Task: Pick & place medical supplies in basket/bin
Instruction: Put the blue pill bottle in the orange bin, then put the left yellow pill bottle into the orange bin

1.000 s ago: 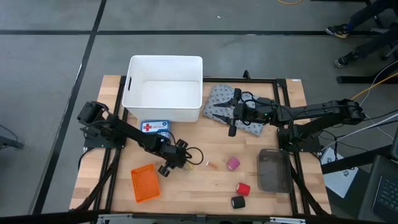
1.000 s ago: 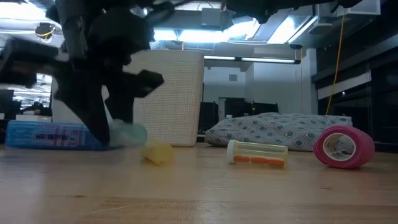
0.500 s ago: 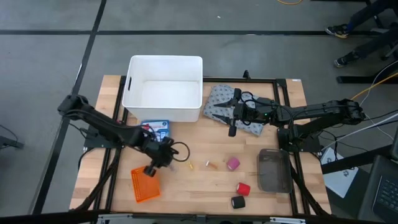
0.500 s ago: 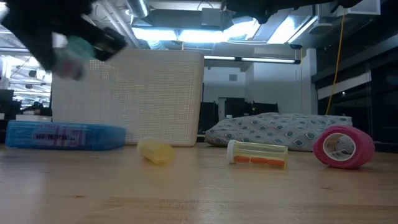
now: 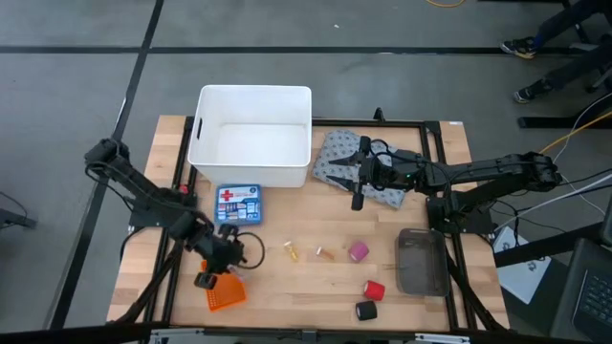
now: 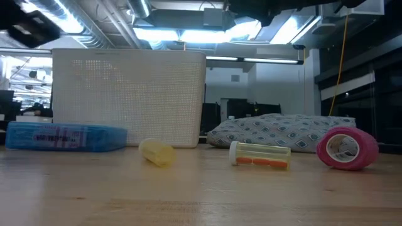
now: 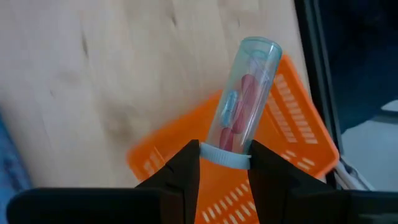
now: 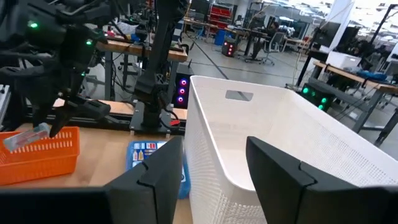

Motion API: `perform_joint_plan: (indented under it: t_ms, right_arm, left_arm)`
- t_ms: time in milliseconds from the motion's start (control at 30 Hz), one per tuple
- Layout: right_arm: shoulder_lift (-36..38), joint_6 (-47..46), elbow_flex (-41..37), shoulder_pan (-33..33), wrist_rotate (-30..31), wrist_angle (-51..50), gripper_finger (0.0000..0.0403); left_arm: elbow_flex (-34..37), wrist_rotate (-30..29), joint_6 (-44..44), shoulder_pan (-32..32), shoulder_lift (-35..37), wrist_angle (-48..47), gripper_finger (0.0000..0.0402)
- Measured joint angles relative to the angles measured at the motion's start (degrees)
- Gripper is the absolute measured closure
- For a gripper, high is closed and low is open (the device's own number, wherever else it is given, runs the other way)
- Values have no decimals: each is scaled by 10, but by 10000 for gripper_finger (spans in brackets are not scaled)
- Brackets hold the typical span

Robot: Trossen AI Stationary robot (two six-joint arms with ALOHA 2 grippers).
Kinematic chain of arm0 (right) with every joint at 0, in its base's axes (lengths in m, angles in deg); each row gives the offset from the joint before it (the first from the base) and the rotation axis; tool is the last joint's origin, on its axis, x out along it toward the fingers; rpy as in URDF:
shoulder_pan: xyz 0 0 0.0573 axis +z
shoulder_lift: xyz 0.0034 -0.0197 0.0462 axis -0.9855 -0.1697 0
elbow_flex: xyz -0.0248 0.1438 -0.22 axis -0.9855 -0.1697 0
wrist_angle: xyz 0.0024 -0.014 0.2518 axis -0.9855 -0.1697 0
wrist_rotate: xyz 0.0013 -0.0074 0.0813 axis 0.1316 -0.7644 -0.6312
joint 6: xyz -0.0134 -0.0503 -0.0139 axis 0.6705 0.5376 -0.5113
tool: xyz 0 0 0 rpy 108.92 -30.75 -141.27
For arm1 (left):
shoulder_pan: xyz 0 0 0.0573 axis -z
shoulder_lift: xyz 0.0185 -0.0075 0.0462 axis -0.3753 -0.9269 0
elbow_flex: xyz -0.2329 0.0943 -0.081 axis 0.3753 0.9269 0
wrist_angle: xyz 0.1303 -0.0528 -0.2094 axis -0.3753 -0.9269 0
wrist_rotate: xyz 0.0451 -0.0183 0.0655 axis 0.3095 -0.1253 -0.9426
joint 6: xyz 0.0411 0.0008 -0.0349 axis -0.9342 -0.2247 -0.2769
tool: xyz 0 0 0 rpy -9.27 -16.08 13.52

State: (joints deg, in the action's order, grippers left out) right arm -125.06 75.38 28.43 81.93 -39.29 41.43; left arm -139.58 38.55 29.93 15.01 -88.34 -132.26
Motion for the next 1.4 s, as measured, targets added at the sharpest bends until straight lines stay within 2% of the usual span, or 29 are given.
perform_joint_plan:
  t_ms: [167,367,633,833,933,1133,1267,1400]
  right_arm:
    - [0,-1,0,0,0,0,224]
    - [0,21,0,0,2,0,224]
    - [0,51,0,-2,2,0,225]
    - [0,52,0,-2,2,0,225]
    - [0,52,0,-2,2,0,225]
    - [0,49,0,-2,2,5,225]
    - [0,49,0,-2,2,5,225]
    - [0,49,0,-2,2,5,225]
  left_arm:
    - [0,-8,55,40,-23,-12,297]
    - [0,-20,115,53,-54,-20,293]
    - [0,-19,160,53,-85,-46,244]
    - [0,-16,169,57,-80,-46,216]
    - [0,-39,144,56,-70,-47,211]
    - [0,-127,61,35,-49,-47,210]
    - [0,-215,-20,6,-33,-38,213]
    - [0,-285,-133,-36,-27,22,213]
